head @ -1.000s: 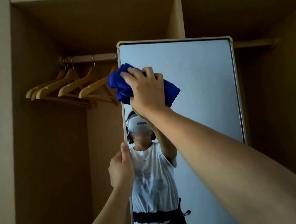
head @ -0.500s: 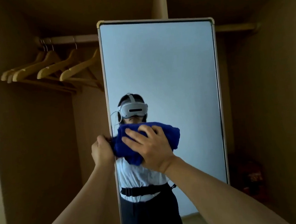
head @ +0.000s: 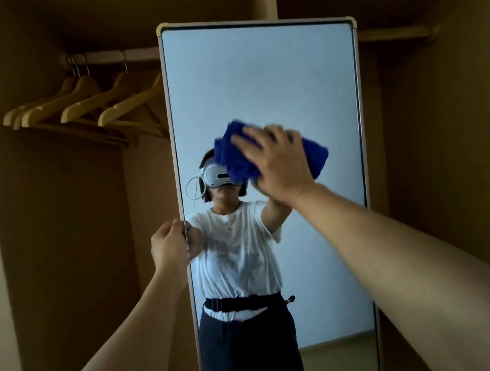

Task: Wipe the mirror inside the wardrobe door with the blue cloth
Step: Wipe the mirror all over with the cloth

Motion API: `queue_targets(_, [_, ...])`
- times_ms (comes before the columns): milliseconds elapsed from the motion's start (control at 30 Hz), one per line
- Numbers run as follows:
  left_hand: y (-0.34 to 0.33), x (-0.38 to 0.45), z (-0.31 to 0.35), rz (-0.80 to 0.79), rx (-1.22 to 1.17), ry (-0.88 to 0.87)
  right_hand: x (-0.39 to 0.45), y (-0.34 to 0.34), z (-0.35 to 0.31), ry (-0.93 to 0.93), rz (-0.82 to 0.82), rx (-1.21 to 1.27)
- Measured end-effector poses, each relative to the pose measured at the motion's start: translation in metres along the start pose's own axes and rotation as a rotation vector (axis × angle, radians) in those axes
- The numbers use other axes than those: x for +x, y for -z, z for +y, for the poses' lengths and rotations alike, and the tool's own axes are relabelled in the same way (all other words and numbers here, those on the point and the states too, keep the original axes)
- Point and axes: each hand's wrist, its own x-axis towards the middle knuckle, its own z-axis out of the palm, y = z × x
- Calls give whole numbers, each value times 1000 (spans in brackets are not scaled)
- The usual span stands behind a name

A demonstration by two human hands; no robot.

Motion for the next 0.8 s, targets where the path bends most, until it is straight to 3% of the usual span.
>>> queue_targets(100, [-1,0,0,30,8,-11,29,6,22,-246,-5,-10])
queue_targets(267, [-1,-6,-10,68,33,-79,11,0,21,-269,10,44])
queue_targets(500, [-2,-13,-18,97,67,-106,-108,-17,-24,7,17,80])
queue_targets(667, [-2,-14,-20,87,60,-95,-205,-26,-55,183,-152,109])
queue_targets(800, [5,-19,-29,81,31,-2,-230,-25,-56,301,-229,84])
